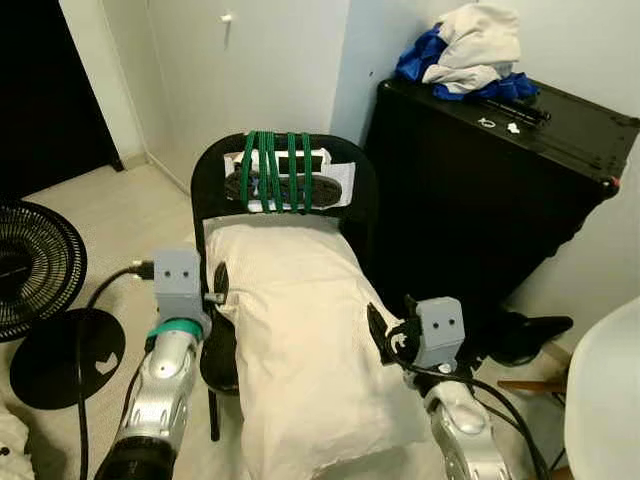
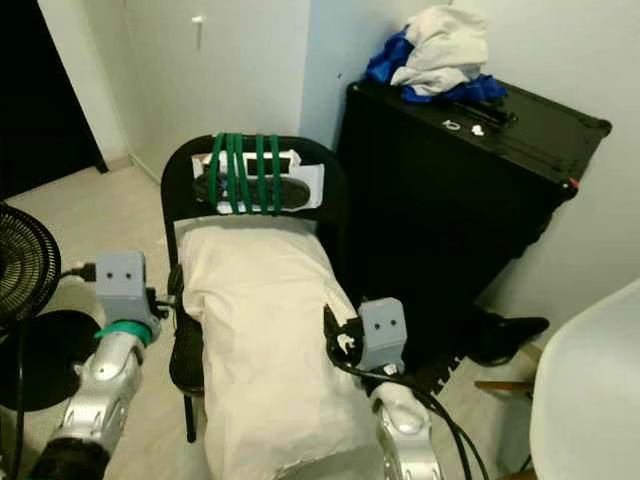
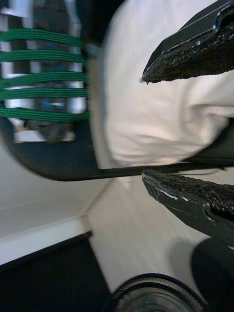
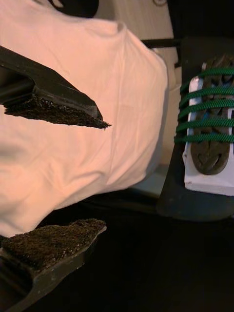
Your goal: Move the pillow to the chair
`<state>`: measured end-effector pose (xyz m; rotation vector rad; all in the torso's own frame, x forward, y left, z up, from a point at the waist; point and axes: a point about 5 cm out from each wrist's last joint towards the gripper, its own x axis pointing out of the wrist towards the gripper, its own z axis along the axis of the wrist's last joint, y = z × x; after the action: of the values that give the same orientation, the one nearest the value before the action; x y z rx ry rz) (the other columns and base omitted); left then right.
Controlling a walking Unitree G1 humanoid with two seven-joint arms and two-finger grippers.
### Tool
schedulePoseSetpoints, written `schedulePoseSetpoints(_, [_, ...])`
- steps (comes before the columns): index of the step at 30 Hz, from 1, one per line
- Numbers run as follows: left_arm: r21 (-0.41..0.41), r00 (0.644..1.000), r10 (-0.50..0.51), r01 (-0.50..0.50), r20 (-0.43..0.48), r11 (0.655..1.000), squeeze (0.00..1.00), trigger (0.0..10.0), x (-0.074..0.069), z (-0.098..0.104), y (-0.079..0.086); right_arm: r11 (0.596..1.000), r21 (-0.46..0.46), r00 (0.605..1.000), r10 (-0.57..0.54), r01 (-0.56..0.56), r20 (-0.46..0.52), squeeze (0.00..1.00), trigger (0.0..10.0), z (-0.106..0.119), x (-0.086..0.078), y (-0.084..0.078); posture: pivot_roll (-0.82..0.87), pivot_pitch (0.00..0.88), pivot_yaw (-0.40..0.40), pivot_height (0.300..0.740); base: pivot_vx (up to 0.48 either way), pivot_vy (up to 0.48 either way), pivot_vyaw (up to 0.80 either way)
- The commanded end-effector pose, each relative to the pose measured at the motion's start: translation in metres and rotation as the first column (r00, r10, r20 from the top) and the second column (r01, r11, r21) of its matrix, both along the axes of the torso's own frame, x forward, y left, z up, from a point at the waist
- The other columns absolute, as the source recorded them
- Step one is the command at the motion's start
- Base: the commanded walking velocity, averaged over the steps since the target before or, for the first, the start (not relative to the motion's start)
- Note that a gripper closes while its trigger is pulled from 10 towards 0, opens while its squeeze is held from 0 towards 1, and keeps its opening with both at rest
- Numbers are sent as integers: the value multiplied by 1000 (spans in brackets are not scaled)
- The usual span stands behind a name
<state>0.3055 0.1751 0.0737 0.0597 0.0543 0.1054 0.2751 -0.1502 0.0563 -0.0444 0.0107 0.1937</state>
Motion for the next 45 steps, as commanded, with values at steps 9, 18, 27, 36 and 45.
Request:
schedulePoseSetpoints(9, [10, 1000, -18, 18, 24, 1000, 0, 10000, 14, 11, -5, 984, 100, 988, -149, 145, 32, 0, 10000, 19, 25, -24, 64, 14, 55, 740, 0, 0, 0])
schedulePoseSetpoints(18, [11, 1000, -9, 9, 21, 1000, 0, 10000, 15, 10, -4, 976, 99, 981, -195, 194, 7, 0, 10000, 23, 31, -34, 58, 14, 55, 740, 0, 0, 0])
schedulePoseSetpoints(27, [-3, 1000, -16, 16, -14, 1000, 0, 10000, 7, 1, -4, 978, 76, 978, -187, 194, -93, 0, 10000, 3, 21, -18, 59, 29, 55, 740, 0, 0, 0])
schedulePoseSetpoints(36, [-109, 990, -7, -9, -142, 994, 0, 10000, -7, -19, -5, 991, 63, 990, -110, 116, -88, 0, 10000, -1, 16, -3, 47, 0, 48, 740, 0, 0, 0])
schedulePoseSetpoints(45, [-143, 983, -114, 93, -143, 985, 0, 10000, -16, -23, -18, 989, 120, 988, -72, 89, -133, 0, 10000, -3, 14, -5, 47, 0, 38, 740, 0, 0, 0])
